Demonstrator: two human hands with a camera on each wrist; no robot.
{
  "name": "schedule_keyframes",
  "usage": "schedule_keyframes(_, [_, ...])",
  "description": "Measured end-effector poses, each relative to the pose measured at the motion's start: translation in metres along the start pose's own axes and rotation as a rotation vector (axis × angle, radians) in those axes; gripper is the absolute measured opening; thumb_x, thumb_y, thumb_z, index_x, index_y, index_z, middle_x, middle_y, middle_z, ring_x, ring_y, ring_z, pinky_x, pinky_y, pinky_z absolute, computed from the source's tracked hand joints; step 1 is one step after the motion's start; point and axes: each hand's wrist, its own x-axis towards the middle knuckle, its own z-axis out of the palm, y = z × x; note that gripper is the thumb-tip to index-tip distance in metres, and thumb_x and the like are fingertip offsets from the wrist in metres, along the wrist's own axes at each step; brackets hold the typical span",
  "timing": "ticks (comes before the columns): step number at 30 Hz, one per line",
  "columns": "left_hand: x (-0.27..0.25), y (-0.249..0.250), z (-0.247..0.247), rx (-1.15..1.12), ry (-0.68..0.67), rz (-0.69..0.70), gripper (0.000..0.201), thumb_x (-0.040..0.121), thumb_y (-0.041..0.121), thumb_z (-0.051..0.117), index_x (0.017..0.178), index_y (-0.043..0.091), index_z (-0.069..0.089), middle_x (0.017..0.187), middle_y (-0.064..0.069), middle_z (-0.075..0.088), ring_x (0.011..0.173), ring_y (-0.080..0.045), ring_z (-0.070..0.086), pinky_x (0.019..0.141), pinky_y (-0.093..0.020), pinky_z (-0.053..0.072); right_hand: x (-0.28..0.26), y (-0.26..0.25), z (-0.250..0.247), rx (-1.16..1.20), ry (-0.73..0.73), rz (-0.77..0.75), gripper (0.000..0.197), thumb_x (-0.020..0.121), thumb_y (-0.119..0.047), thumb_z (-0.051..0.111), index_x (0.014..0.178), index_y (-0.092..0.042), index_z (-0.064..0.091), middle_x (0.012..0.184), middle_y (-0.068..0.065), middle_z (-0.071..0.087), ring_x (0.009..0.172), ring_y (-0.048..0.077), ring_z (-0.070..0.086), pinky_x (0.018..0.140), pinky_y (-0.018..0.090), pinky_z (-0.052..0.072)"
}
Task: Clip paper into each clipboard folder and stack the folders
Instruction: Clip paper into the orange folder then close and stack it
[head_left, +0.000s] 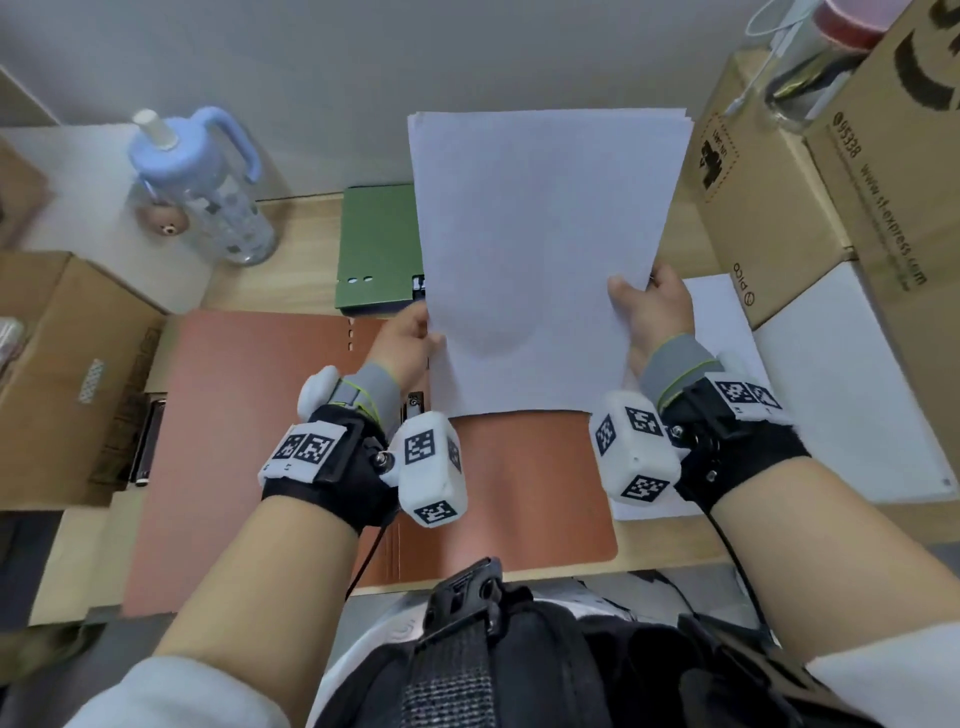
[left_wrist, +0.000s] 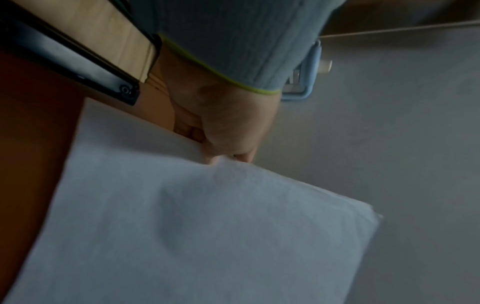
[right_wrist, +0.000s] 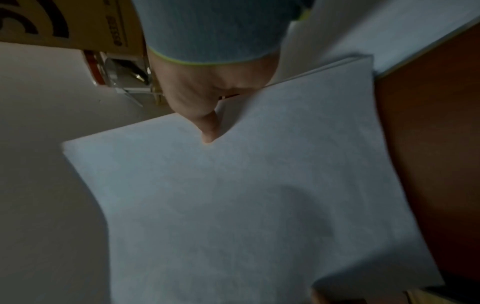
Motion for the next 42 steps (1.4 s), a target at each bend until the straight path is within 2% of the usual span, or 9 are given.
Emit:
schedule_keyframes(5, [-0.005,0.005,-0.017,-0.147,0.07,0.108,0.045,0.087,-0.02,0.037,0.114,0.011,0.055,0.096,0.0,0.063,0.089,-0.014,0.059,0.076,-0.018,0.049,-0.005,-0.012,0.015,0.155,-0.151,-0.151,0.029,0.088,0.011,0.052,0.09,-0.019,0.051,0.084,-0.009,0.067,0.073,0.002,0.065,0.074,0.023,0.055])
schedule_keyframes(9, [-0.012,0.011,-0.021,-0.29,0.077,0.123,0.035,0.069,-0.008,0.052,0.092,0.017,0.056,0.086,0.003,0.063,0.074,-0.005,0.062,0.063,-0.015,0.049,-0.007,-0.006,0.008,0.187,-0.243,-0.113,0.031,0.086,0.015,0.05,0.09,-0.015,0.052,0.073,-0.014,0.072,0.071,0.001,0.068,0.068,0.021,0.054])
schedule_keyframes(17, [-0.015,0.016,-0.006,-0.312,0.041,0.149,0.03,0.076,-0.002,0.059,0.102,0.014,0.059,0.087,0.008,0.067,0.073,-0.001,0.065,0.071,-0.015,0.052,-0.012,0.006,0.007,0.107,-0.327,-0.07,0.034,0.085,0.013,0.053,0.094,-0.02,0.058,0.075,-0.015,0.073,0.072,0.002,0.069,0.066,0.018,0.054])
schedule_keyframes(21, [-0.011,0.022,-0.016,-0.339,0.076,0.186,0.028,0.064,0.007,0.058,0.089,0.019,0.062,0.07,0.018,0.072,0.068,0.001,0.066,0.067,-0.014,0.051,-0.012,-0.001,0.006,0.143,-0.357,-0.088,0.032,0.084,0.011,0.055,0.095,-0.019,0.059,0.08,-0.013,0.074,0.079,0.004,0.069,0.073,0.02,0.054])
schedule_keyframes(26, [-0.012,0.002,-0.016,-0.319,0.064,0.123,0.033,0.061,0.006,0.059,0.091,0.019,0.063,0.071,0.017,0.073,0.068,-0.001,0.067,0.07,-0.019,0.052,-0.015,0.018,0.003,0.023,-0.381,0.013,0.025,0.08,0.002,0.065,0.097,-0.018,0.063,0.081,-0.013,0.074,0.08,0.005,0.069,0.075,0.02,0.052])
schedule_keyframes(33, [-0.009,0.004,-0.018,-0.327,0.054,0.128,0.033,0.06,0.002,0.06,0.089,0.018,0.063,0.07,0.016,0.072,0.066,0.0,0.067,0.066,-0.015,0.052,-0.014,0.013,0.004,0.084,-0.394,0.02,0.054,0.045,-0.028,0.081,0.095,-0.018,0.065,0.085,-0.011,0.075,0.083,0.005,0.07,0.076,0.019,0.054])
schedule_keyframes(35, [-0.008,0.0,-0.021,-0.304,0.056,0.116,0.032,0.066,-0.005,0.06,0.088,0.018,0.063,0.069,0.017,0.072,0.065,0.001,0.067,0.067,-0.016,0.052,-0.015,0.016,0.005,0.057,-0.396,0.027,0.049,0.05,-0.025,0.081,0.095,-0.019,0.065,0.084,-0.012,0.075,0.083,0.004,0.07,0.075,0.018,0.054])
schedule_keyframes(38, [-0.011,-0.011,-0.021,-0.259,0.042,0.067,0.035,0.08,-0.014,0.054,0.083,0.02,0.062,0.061,0.019,0.07,0.057,0.005,0.064,0.06,-0.014,0.048,-0.016,0.023,0.005,-0.018,-0.372,0.039,0.024,0.079,-0.001,0.067,0.095,-0.018,0.063,0.079,-0.014,0.074,0.076,-0.001,0.07,0.072,0.015,0.052])
schedule_keyframes(42, [-0.016,-0.009,-0.018,-0.314,0.063,0.042,0.025,0.067,-0.001,0.059,0.081,0.019,0.063,0.063,0.017,0.069,0.063,-0.003,0.064,0.06,-0.015,0.05,-0.015,0.024,0.005,-0.07,-0.333,0.01,0.024,0.085,0.003,0.061,0.095,-0.018,0.062,0.091,-0.007,0.068,0.074,-0.002,0.068,0.068,0.012,0.053])
